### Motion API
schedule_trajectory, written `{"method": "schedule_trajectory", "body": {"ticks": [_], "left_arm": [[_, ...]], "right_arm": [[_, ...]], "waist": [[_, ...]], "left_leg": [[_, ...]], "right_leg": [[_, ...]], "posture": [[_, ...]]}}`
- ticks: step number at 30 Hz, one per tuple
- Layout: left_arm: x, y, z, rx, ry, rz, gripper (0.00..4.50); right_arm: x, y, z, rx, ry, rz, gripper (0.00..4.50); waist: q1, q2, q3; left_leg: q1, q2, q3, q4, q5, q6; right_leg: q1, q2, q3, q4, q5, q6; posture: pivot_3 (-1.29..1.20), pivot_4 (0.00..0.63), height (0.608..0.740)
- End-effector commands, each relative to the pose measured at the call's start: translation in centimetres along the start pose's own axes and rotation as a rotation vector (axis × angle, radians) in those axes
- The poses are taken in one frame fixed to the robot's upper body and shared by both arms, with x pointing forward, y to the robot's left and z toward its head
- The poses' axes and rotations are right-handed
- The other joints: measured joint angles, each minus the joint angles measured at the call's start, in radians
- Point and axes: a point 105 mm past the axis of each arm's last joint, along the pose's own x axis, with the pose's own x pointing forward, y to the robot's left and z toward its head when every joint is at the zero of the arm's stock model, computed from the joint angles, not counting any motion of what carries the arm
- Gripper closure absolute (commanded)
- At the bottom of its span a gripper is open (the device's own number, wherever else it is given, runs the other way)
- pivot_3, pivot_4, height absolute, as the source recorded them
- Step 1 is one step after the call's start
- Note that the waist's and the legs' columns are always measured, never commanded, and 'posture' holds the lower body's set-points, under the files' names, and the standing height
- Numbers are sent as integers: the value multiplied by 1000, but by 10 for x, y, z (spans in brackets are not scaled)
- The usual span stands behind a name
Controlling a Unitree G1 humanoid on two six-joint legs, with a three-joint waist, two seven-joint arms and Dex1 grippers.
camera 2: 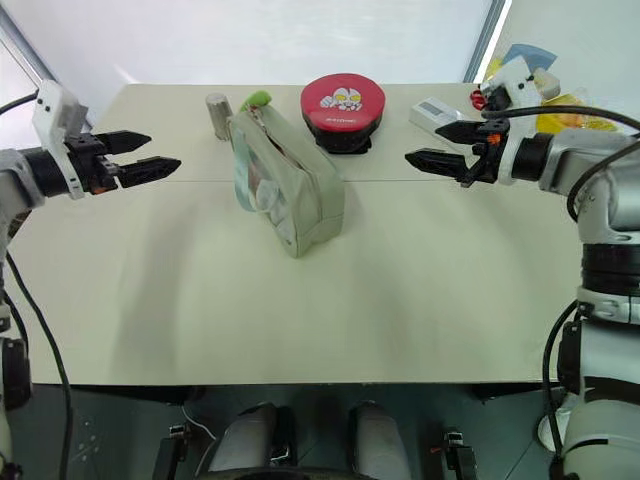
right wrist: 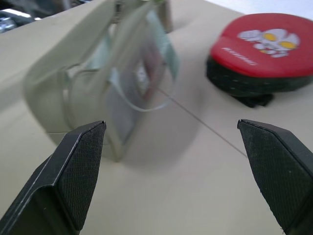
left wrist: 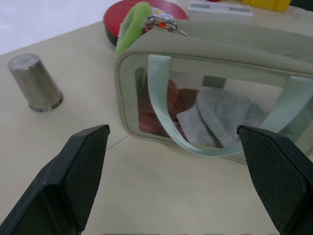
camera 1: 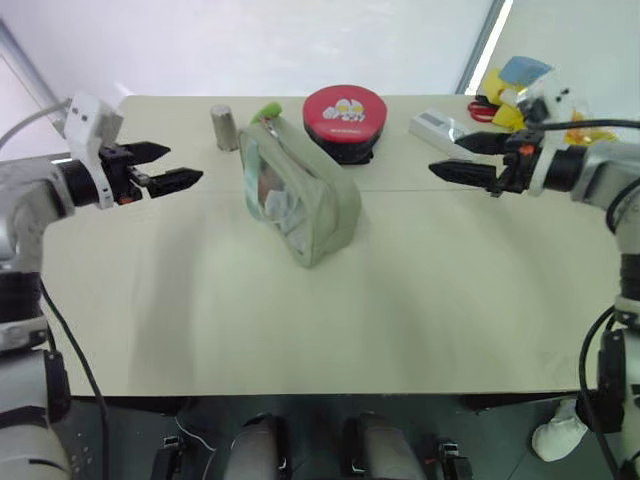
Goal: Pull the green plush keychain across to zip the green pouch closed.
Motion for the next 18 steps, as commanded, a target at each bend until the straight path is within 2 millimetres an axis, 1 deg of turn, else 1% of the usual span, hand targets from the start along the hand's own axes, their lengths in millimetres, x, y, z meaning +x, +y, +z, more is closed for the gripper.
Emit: {"method": "schedule_trajectory", "body": {"ticks": [1,4,10,13,16,17,18], "left_arm": [[-7,3,13,86,10,-4,34],[-5,10,18,100,-4,26,34],[-3,14,21,164,-7,55,34],[-6,13,24,171,-11,52,34],[-8,9,31,154,-33,40,34],[-9,5,34,150,-42,26,34],[-10,-1,38,154,-52,0,34]], "right_arm": [[-3,4,22,-85,-37,-10,9],[0,3,25,-82,-52,-17,9],[3,5,26,-98,-49,-18,9],[9,11,36,-106,-71,4,9],[22,21,47,-99,-88,29,9],[30,27,51,-95,-96,44,9],[47,38,57,-79,-111,68,9]], "waist": [[0,0,0],[1,0,0],[1,-1,1],[-3,-1,1],[-6,-1,1],[-5,-1,1],[-7,-1,1]], "left_leg": [[0,0,1,0,0,0],[0,0,1,0,0,0],[-1,0,1,0,0,0],[-1,0,2,0,0,0],[-1,0,3,0,0,0],[-1,0,3,0,0,0],[-1,1,3,0,0,0]], "right_leg": [[0,0,0,-1,0,0],[0,-1,0,-1,0,0],[-1,-1,0,-1,0,0],[-2,-1,0,0,0,0],[-4,-1,1,3,0,0],[-5,-1,1,5,0,0],[-5,-1,1,6,0,0]], "posture": [[0,150,740],[0,150,740],[0,150,740],[0,150,740],[0,150,740],[0,150,740],[0,150,740]]}}
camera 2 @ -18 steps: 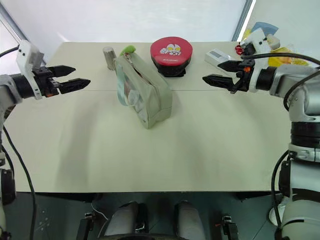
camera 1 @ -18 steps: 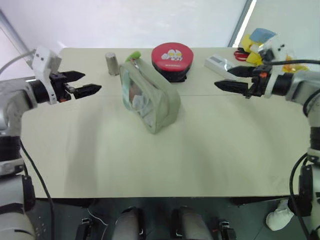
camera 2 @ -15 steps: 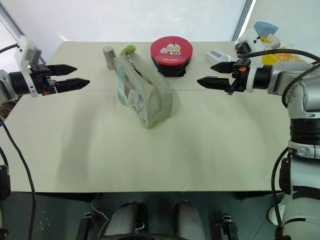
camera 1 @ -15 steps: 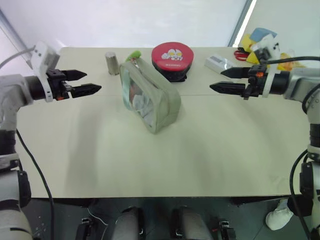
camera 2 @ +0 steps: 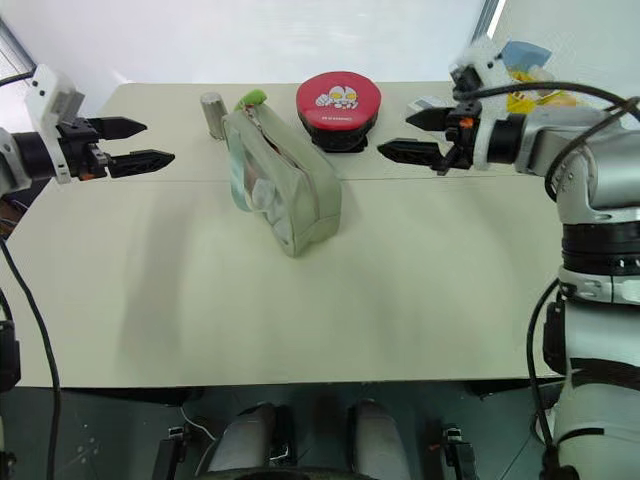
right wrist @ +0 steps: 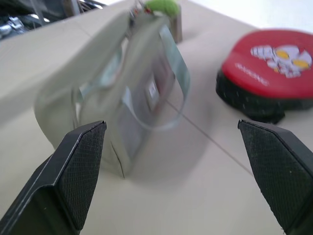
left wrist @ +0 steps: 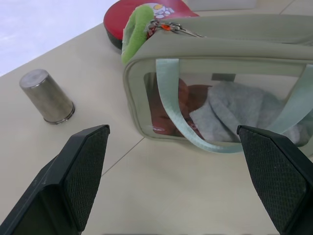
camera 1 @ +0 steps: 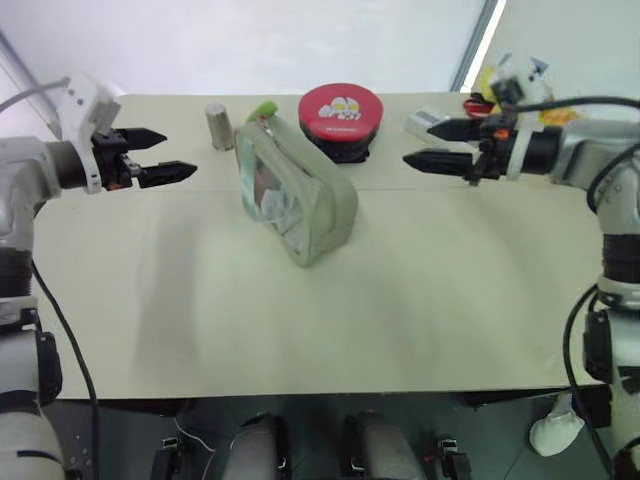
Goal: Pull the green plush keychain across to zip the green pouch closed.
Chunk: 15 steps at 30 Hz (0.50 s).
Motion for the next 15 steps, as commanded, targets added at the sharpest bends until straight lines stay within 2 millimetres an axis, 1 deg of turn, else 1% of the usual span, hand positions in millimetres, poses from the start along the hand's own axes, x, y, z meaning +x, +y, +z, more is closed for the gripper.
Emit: {"method": "schedule_trajectory", "body": {"ticks": [1,2,4,5,8,10,13,15], "left_arm": [[-12,-14,33,52,-81,-41,34],[-13,-18,35,59,-88,-48,34],[-12,-23,36,59,-92,-50,34],[-12,-28,35,59,-89,-61,34],[-11,-39,31,49,-81,-75,34],[-12,-44,26,47,-71,-75,34],[-14,-49,21,39,-62,-71,34],[-15,-51,20,34,-62,-63,34]], "right_arm": [[38,33,28,-11,-67,66,9],[52,44,31,-2,-70,84,9],[67,54,32,21,-66,91,9],[78,61,29,30,-52,96,9],[101,76,19,17,-9,116,9],[111,83,8,-63,34,123,9],[115,90,-3,-88,68,146,9],[117,94,-13,-142,105,164,9]], "waist": [[-6,0,0],[-12,0,0],[-18,0,0],[-20,0,0],[-20,0,0],[-20,0,0],[-21,0,0],[-20,0,0]], "left_leg": [[0,1,0,0,0,0],[0,1,1,0,0,-1],[-1,1,0,0,1,-2],[-2,1,0,0,2,-3],[-3,0,0,1,2,-2],[-7,-1,-1,3,2,-2],[-16,0,-4,10,1,-1],[-17,0,-4,12,0,0]], "right_leg": [[-1,0,1,1,0,0],[-2,0,1,1,0,0],[-3,-1,1,3,0,0],[-3,-1,1,3,0,0],[-4,-2,2,3,0,0],[-6,-1,2,3,0,0],[-11,-1,1,4,0,0],[-11,-1,0,5,0,0]], "posture": [[0,150,740],[0,150,740],[0,150,740],[0,150,740],[0,150,740],[0,150,740],[0,150,740],[0,150,740]]}}
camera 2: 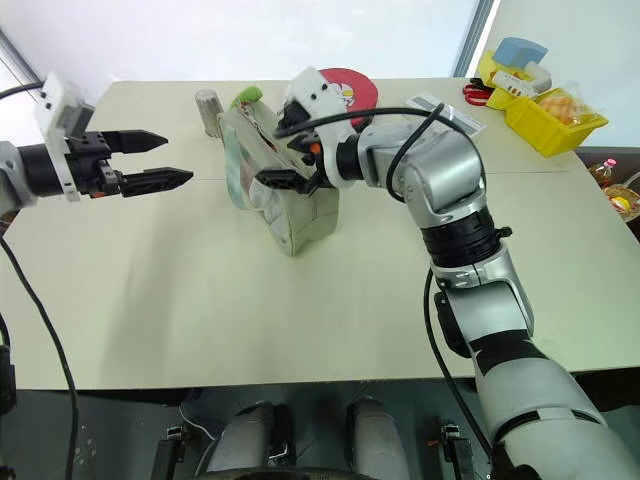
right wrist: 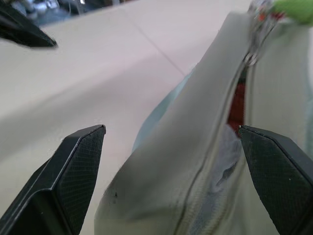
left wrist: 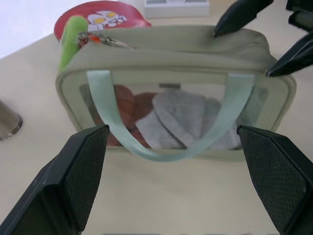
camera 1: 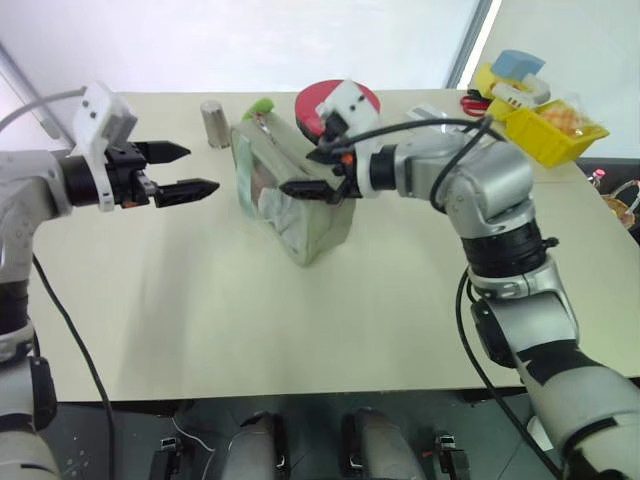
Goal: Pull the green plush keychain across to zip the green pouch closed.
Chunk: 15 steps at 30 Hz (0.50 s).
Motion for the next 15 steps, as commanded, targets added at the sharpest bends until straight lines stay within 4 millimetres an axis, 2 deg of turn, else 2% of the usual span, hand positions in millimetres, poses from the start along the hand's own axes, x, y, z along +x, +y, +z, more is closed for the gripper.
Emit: {"method": "schedule_trajectory", "body": {"ticks": [1,5,7,9,15], "left_arm": [[-10,-3,16,44,-48,35,34],[-11,-4,14,45,-47,51,34],[-10,-4,13,49,-47,58,0],[-9,-4,14,51,-53,63,0],[-6,0,16,60,-62,77,0]], "right_arm": [[1,9,1,-136,11,25,9],[2,18,3,-117,7,80,9],[2,20,3,-159,12,92,513],[2,16,0,-205,20,79,1294],[-7,7,-5,-419,34,82,4320]], "waist": [[0,0,0],[-1,0,0],[-1,0,0],[-1,0,0],[1,0,0]], "left_leg": [[0,0,0,1,0,0],[0,0,0,2,0,0],[1,0,0,2,0,0],[1,0,0,2,0,0],[1,0,0,3,0,1]], "right_leg": [[0,0,0,0,0,0],[1,1,0,1,0,0],[1,1,0,2,0,0],[1,1,0,2,0,0],[1,1,0,2,0,0]], "posture": [[0,150,740],[0,150,740],[0,150,740],[0,150,740],[0,150,740]]}}
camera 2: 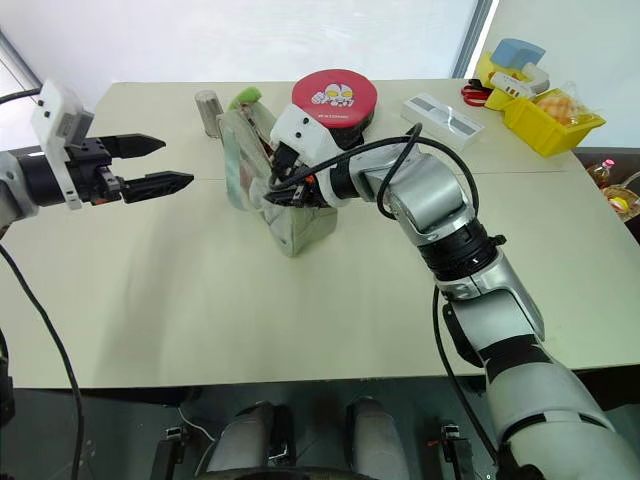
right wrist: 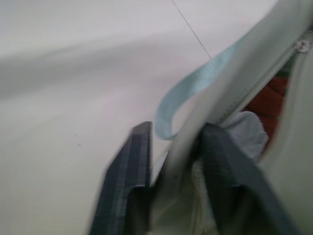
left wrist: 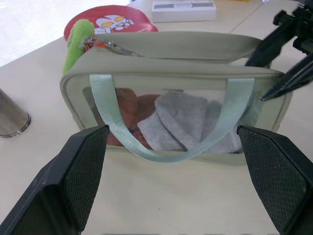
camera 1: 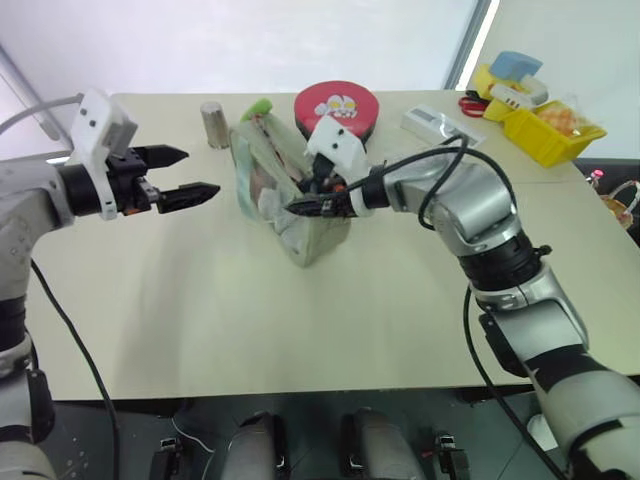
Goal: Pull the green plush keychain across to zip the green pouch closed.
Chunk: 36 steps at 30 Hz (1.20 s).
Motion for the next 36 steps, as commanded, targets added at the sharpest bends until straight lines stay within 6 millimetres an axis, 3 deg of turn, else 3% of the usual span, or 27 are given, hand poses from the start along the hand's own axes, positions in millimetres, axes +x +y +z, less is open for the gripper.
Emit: {"method": "schedule_trajectory", "body": {"ticks": [1,6,11,16,17,19,22,24,27,29,36], "left_arm": [[-3,3,14,51,-40,21,0],[-2,5,15,61,-44,25,0],[0,6,16,65,-52,25,0],[4,4,14,65,-54,17,0],[5,4,15,65,-55,15,0],[5,3,15,65,-55,12,0],[3,4,13,59,-51,15,0],[2,6,12,51,-51,26,0],[5,3,10,44,-53,24,0],[6,2,10,42,-55,21,0],[12,0,13,35,-76,9,0]], "right_arm": [[-11,-2,9,-198,-37,12,4420],[-47,-30,2,-527,-49,-1,4420],[-77,-61,-32,-538,10,-13,4420],[-84,-68,-54,-536,31,-1,4420],[-85,-68,-57,-530,34,1,3692],[-88,-70,-55,-521,36,-7,3036],[-97,-70,-46,-489,50,10,1575],[-101,-69,-35,-485,45,7,1575],[-90,-62,5,-432,-85,-24,1575],[-75,-52,17,-412,-124,-15,1575],[-36,-46,6,-372,-80,-27,1575]], "waist": [[1,0,0],[2,0,0],[1,0,0],[-1,0,0],[0,0,0],[0,0,0],[0,0,1],[0,0,1],[-4,0,1],[-7,0,1],[10,0,1]], "left_leg": [[0,0,0,0,0,0],[0,0,0,0,0,0],[0,0,0,1,0,0],[1,0,0,1,0,0],[1,0,0,1,0,0],[1,0,0,1,0,0],[1,0,0,1,0,0],[1,0,0,1,0,0],[1,0,0,1,0,0],[2,1,1,1,0,-1],[3,-1,0,3,1,-1]], "right_leg": [[0,0,0,0,0,0],[0,0,0,0,0,0],[0,0,0,0,0,0],[1,0,0,0,0,0],[1,0,0,0,0,0],[1,0,0,0,0,0],[1,0,0,0,0,0],[1,0,0,1,0,0],[1,-1,0,1,0,0],[1,-1,0,2,0,0],[1,-1,0,7,0,0]], "posture": [[0,150,740],[0,150,740],[0,150,740],[0,150,740],[0,150,740],[0,150,740],[0,150,740],[0,150,740],[0,150,740],[0,150,740],[0,150,740]]}}
